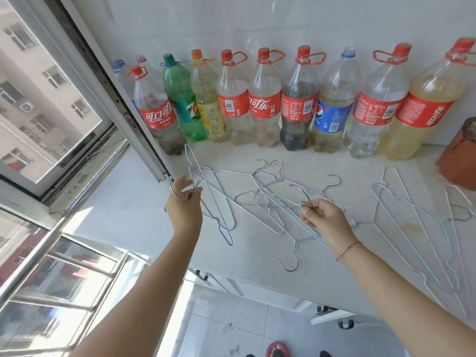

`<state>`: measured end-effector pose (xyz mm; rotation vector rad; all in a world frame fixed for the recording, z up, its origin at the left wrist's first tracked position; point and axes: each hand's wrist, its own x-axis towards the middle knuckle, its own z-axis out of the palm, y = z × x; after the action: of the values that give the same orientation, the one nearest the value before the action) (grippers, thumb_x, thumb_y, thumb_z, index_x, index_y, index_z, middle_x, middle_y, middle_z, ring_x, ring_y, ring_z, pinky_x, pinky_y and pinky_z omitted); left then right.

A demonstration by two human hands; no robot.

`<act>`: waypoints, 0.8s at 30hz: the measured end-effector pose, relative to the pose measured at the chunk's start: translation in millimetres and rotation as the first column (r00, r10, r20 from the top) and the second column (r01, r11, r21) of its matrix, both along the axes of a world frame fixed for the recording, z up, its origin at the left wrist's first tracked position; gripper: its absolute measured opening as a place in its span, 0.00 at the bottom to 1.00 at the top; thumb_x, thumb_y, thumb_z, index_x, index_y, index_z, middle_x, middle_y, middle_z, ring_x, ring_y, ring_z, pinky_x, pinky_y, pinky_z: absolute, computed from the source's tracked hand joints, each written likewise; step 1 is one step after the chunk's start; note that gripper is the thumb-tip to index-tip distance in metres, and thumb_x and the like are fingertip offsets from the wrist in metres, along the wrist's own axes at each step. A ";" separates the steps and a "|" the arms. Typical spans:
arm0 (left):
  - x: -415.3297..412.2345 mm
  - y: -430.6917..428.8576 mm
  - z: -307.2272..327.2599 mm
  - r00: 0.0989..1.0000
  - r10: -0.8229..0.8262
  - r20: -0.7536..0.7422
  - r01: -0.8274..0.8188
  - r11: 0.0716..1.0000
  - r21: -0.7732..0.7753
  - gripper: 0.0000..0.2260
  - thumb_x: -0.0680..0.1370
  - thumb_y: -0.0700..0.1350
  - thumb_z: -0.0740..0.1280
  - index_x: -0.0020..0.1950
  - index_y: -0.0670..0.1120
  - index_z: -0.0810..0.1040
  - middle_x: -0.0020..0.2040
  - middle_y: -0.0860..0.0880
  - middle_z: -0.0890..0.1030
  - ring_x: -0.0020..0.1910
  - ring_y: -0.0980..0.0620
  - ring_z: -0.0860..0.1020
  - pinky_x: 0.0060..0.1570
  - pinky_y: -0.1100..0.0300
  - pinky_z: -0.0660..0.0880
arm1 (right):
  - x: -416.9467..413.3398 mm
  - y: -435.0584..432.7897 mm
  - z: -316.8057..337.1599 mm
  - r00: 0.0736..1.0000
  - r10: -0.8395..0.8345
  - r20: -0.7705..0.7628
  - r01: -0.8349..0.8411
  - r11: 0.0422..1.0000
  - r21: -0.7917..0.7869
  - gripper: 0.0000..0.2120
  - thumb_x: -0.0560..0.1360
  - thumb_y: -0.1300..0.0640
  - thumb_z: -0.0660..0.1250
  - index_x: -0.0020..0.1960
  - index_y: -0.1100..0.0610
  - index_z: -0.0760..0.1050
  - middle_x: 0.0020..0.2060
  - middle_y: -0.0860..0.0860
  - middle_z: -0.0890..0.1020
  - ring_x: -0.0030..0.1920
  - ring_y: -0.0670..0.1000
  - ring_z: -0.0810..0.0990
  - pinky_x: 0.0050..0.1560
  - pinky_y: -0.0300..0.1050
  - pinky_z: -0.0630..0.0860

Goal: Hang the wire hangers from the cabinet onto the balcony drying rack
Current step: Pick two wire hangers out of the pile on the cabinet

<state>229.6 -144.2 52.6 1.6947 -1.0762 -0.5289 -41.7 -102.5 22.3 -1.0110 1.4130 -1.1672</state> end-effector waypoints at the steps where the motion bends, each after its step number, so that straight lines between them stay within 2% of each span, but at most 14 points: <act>1: 1.7 3.1 0.5 0.996 0.023 -0.091 -0.021 1.000 0.018 0.15 0.75 0.37 0.66 0.62 0.43 0.73 0.49 0.47 0.82 0.41 0.54 0.80 0.45 0.66 0.74 | 4.3 -1.2 2.7 1.000 0.016 0.007 -0.016 1.000 -0.001 0.08 0.75 0.69 0.62 0.41 0.57 0.74 0.33 0.53 0.78 0.28 0.38 0.76 0.35 0.29 0.74; 4: 1.8 18.4 3.0 0.969 0.067 -0.237 -0.053 0.996 0.066 0.09 0.75 0.37 0.66 0.55 0.39 0.77 0.37 0.47 0.82 0.33 0.54 0.82 0.44 0.59 0.79 | 18.5 -4.4 9.5 0.997 0.070 0.040 -0.070 0.998 -0.001 0.08 0.75 0.68 0.62 0.43 0.57 0.74 0.33 0.53 0.79 0.29 0.39 0.77 0.36 0.32 0.75; 7: -2.0 43.5 8.5 0.919 0.130 -0.371 -0.101 0.990 0.097 0.03 0.76 0.38 0.66 0.47 0.40 0.79 0.37 0.45 0.81 0.26 0.56 0.79 0.33 0.63 0.75 | 36.6 -3.6 17.8 0.986 0.138 0.096 -0.141 0.990 0.020 0.06 0.75 0.68 0.62 0.50 0.62 0.74 0.34 0.53 0.79 0.28 0.37 0.77 0.34 0.28 0.74; 9: -5.4 64.7 9.3 0.871 0.216 -0.441 -0.159 0.974 0.163 0.04 0.77 0.40 0.66 0.48 0.41 0.79 0.38 0.47 0.82 0.24 0.57 0.78 0.30 0.66 0.72 | 50.6 1.9 23.3 0.968 0.186 0.169 -0.195 0.980 0.038 0.08 0.75 0.69 0.61 0.53 0.63 0.74 0.35 0.54 0.79 0.28 0.38 0.77 0.33 0.28 0.74; 12: -11.9 101.3 13.9 0.739 0.325 -0.590 -0.214 0.944 0.253 0.04 0.77 0.41 0.67 0.46 0.42 0.80 0.37 0.49 0.83 0.27 0.58 0.79 0.31 0.67 0.71 | 70.3 19.7 32.6 0.922 0.287 0.260 -0.311 0.949 0.054 0.09 0.76 0.69 0.61 0.54 0.62 0.74 0.36 0.54 0.79 0.29 0.39 0.78 0.33 0.29 0.74; 16: -20.5 158.7 30.0 0.550 0.280 -0.787 -0.156 0.960 0.232 0.03 0.75 0.35 0.67 0.42 0.40 0.79 0.33 0.50 0.83 0.33 0.56 0.80 0.28 0.70 0.72 | 84.3 50.9 43.9 0.842 0.406 0.357 -0.461 0.883 0.084 0.09 0.75 0.70 0.61 0.53 0.62 0.74 0.36 0.54 0.80 0.34 0.46 0.76 0.35 0.31 0.73; 21: -33.9 237.6 49.4 0.424 0.254 -0.869 -0.191 0.963 0.188 0.04 0.76 0.35 0.65 0.46 0.39 0.79 0.33 0.50 0.83 0.30 0.59 0.81 0.29 0.70 0.74 | 94.0 95.5 59.0 0.719 0.524 0.457 -0.627 0.772 0.102 0.07 0.74 0.70 0.62 0.47 0.61 0.77 0.36 0.55 0.82 0.36 0.48 0.78 0.41 0.38 0.75; 24: -43.5 290.2 62.1 0.376 0.311 -0.873 -0.303 0.932 0.201 0.04 0.77 0.38 0.66 0.46 0.39 0.79 0.33 0.49 0.83 0.29 0.58 0.81 0.26 0.70 0.73 | 101.7 127.7 72.0 0.606 0.591 0.532 -0.735 0.671 0.092 0.07 0.74 0.70 0.63 0.45 0.61 0.77 0.33 0.54 0.83 0.33 0.47 0.79 0.37 0.37 0.77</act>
<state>186.1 146.0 114.7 1.2323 0.0634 -1.0278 60.1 25.3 94.3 -0.8469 0.6682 -0.5272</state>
